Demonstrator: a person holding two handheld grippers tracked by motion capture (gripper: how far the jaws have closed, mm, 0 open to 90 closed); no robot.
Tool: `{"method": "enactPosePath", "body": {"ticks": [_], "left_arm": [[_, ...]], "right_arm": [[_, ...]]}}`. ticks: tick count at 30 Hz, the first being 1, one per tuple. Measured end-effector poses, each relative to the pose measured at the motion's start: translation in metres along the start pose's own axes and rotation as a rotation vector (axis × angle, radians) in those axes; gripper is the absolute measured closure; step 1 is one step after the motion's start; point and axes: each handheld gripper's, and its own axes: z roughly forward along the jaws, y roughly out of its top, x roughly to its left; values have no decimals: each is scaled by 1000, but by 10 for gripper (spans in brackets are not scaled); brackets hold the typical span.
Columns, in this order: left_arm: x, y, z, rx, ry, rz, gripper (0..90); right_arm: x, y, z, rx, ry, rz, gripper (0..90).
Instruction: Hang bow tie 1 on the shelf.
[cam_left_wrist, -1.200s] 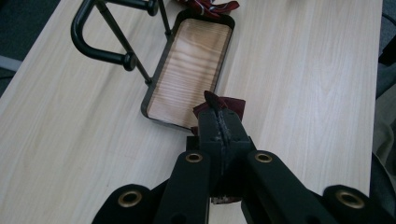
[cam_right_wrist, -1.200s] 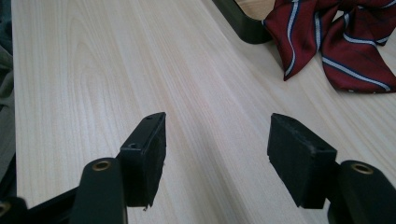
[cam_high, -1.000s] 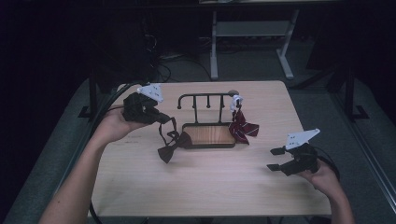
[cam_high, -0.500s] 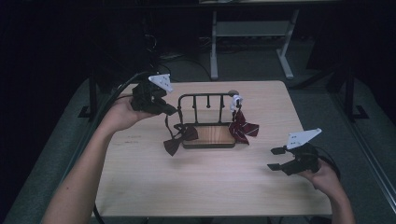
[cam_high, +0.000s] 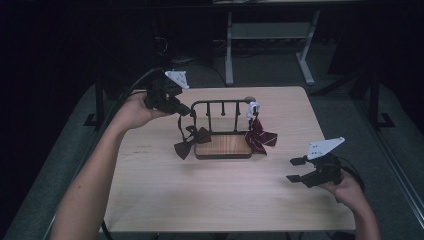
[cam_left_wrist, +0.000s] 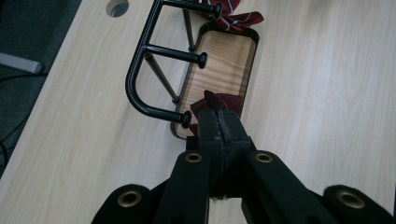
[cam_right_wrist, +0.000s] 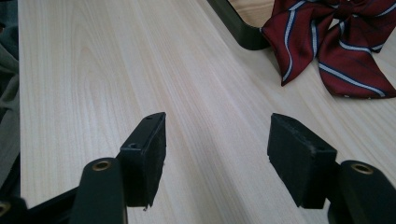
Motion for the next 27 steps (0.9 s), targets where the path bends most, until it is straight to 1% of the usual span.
{"method": "enactPosePath", "body": {"ticks": [4, 8, 9, 12, 15, 18, 20, 22, 27], "left_arm": [[5, 3, 3, 7, 0, 2, 891], [12, 3, 4, 11, 9, -23, 891], [15, 4, 5, 18, 14, -29, 891], [19, 4, 6, 15, 13, -42, 891], [24, 6, 10, 38, 17, -57, 890], [28, 6, 14, 51, 18, -60, 890], [30, 6, 18, 50, 20, -68, 889], [32, 6, 21, 64, 21, -71, 888], [35, 3, 24, 79, 31, -87, 889]], "right_arm": [[-1, -1, 0, -2, 1, -1, 368], [-1, -1, 0, -1, 5, 1, 368], [-1, -1, 0, 0, 5, 2, 368], [-1, -1, 0, 0, 8, 1, 368], [-1, -1, 0, -5, 6, -1, 366], [-1, -1, 0, -7, 7, 0, 366], [-1, -2, 0, -7, 8, -1, 366], [-1, -2, 0, -5, 9, 1, 365], [-2, -3, 0, -5, 10, 1, 366]]}}
